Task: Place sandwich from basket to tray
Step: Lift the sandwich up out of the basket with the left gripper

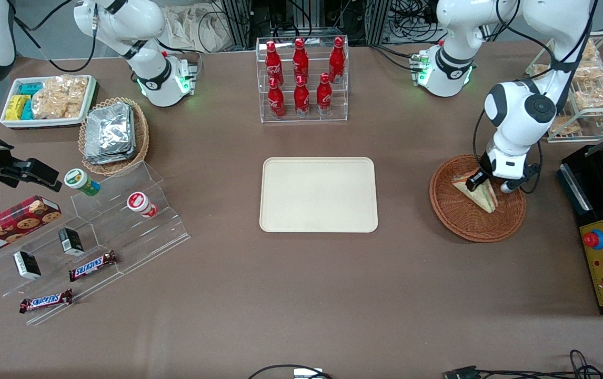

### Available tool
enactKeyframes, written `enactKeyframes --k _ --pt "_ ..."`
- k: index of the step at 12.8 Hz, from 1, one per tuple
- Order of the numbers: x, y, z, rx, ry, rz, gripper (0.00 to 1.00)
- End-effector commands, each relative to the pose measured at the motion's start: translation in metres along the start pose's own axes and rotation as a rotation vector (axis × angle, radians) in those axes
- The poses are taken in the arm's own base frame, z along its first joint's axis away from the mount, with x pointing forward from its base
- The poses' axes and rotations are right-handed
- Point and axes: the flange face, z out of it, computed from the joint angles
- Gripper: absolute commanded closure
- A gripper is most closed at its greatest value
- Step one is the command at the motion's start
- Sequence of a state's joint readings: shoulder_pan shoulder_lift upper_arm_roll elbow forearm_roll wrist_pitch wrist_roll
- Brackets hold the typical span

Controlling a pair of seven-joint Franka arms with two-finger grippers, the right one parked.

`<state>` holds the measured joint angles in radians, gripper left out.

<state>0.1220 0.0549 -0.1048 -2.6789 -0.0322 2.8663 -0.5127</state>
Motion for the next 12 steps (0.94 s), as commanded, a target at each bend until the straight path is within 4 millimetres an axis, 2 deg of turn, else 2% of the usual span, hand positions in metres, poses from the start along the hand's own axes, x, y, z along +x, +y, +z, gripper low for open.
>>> enactKeyframes --k 1,6,10,12 --pt "0.005 0.006 -0.028 0.006 0.004 0.088 1.0" --pt "0.024 0.021 -0.096 0.032 -0.038 0.413 1.0" --pt "0.006 0.055 -0.125 0.035 -0.004 0.721 1.0" --pt "0.002 0.079 -0.136 0.034 0.013 0.777 0.97"
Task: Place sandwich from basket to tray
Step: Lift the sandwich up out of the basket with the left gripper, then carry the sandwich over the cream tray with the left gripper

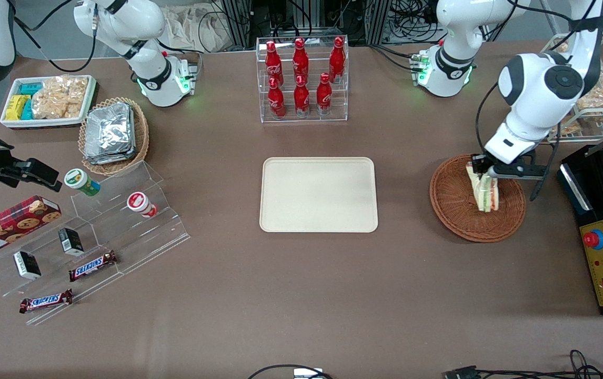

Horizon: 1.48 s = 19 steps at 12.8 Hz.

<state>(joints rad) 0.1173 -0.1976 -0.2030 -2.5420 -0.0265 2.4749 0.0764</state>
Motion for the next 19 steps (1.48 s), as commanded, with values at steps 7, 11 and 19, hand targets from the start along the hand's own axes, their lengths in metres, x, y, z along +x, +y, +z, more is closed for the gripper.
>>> enactKeyframes --k 7,11,19 --pt "0.025 0.155 -0.041 0.005 -0.03 0.128 0.95" --pt "0.028 0.222 -0.029 -0.041 -0.055 0.125 0.95" --pt "0.038 0.308 0.029 -0.055 -0.13 0.083 0.95"
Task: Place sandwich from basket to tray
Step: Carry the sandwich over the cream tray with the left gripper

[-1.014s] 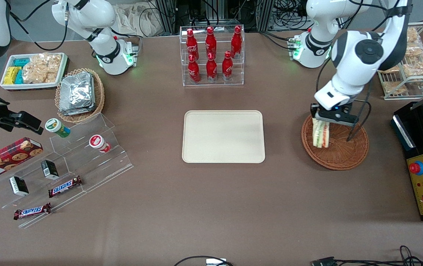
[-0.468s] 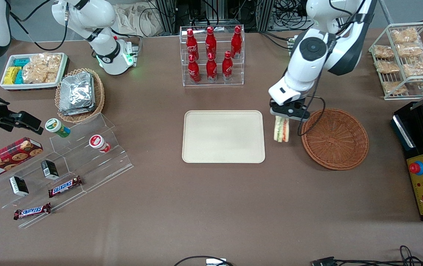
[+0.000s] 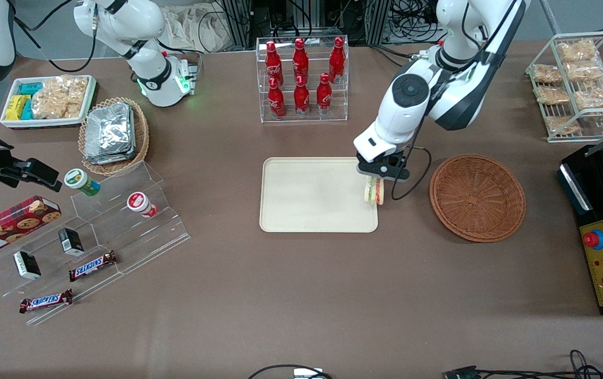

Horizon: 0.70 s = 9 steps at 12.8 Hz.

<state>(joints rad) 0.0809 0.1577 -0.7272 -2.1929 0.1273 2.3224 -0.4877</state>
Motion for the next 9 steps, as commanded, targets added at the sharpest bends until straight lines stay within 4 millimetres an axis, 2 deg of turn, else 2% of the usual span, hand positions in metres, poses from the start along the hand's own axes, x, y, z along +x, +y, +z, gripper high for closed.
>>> enactKeyframes --k 1,4,9 --pt "0.016 0.026 0.024 0.005 -0.02 -0.028 0.95" --pt "0.018 0.037 0.054 0.023 -0.017 -0.059 0.95" --pt "0.011 0.053 0.091 0.023 0.001 -0.05 0.95"
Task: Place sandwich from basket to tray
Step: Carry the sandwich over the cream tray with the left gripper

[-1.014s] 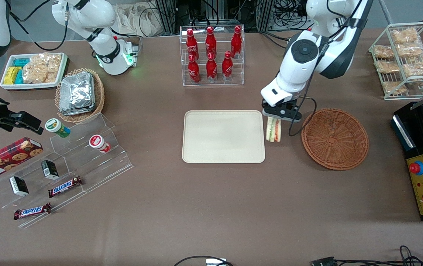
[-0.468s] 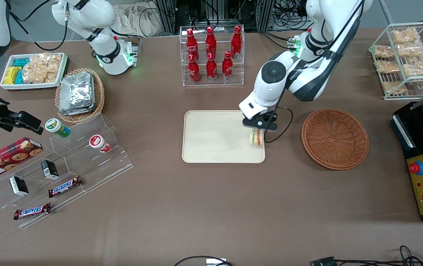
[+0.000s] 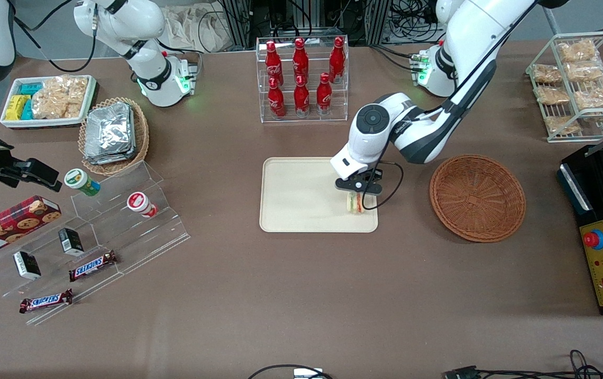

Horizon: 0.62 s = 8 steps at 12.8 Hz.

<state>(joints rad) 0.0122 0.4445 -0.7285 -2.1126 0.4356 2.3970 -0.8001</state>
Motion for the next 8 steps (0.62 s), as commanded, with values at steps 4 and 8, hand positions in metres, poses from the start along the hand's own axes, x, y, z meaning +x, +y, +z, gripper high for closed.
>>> enactKeyframes --k 4,8 --pt "-0.01 0.019 0.034 0.045 0.018 0.009 0.95" --pt "-0.016 0.025 0.04 0.048 0.011 0.013 0.31"
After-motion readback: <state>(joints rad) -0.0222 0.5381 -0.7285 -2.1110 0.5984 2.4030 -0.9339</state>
